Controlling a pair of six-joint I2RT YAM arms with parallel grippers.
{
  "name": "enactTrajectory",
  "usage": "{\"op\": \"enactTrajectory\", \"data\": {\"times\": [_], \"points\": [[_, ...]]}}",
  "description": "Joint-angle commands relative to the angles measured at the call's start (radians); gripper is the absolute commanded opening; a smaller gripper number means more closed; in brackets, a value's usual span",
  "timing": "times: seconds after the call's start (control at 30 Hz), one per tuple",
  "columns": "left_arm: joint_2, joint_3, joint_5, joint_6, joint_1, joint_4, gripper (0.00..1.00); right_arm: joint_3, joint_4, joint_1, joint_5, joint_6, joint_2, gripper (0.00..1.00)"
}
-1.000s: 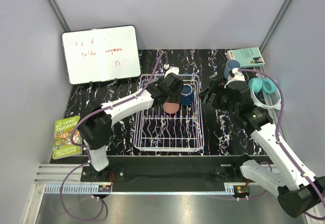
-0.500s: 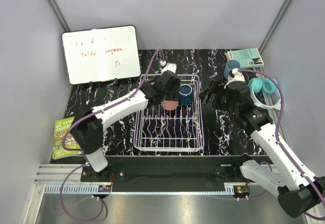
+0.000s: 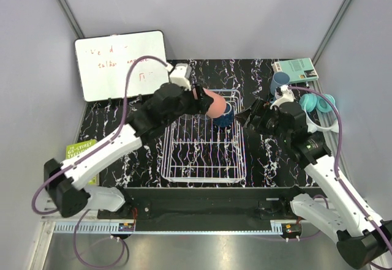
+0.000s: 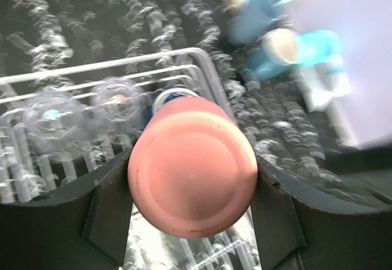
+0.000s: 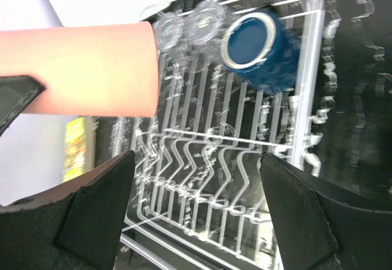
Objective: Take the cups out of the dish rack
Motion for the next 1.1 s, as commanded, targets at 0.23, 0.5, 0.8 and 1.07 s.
{"op": "enactTrajectory", "data": {"times": [0.23,0.5,0.8,1.07], "points": [[-0.205,-0.362,0.394,-0.307,0.110,0.707,0.00,-0.085,0.288,0.005,-0.251,0.096,-0.093,0.88],[-0.181,-0.399,0.474,-0.390,0.113,0.809,0.00,-0.111,0.394,0.005,-0.299,0.119,-0.114,0.86],[-0.129,-0.443,0.587,-0.504,0.114,0.947,0.00,-0.145,0.548,0.005,-0.343,0.150,-0.060,0.83],[-0.130,-0.456,0.590,-0.501,0.114,0.927,0.00,-0.136,0.544,0.005,-0.317,0.127,-0.071,0.82]]}}
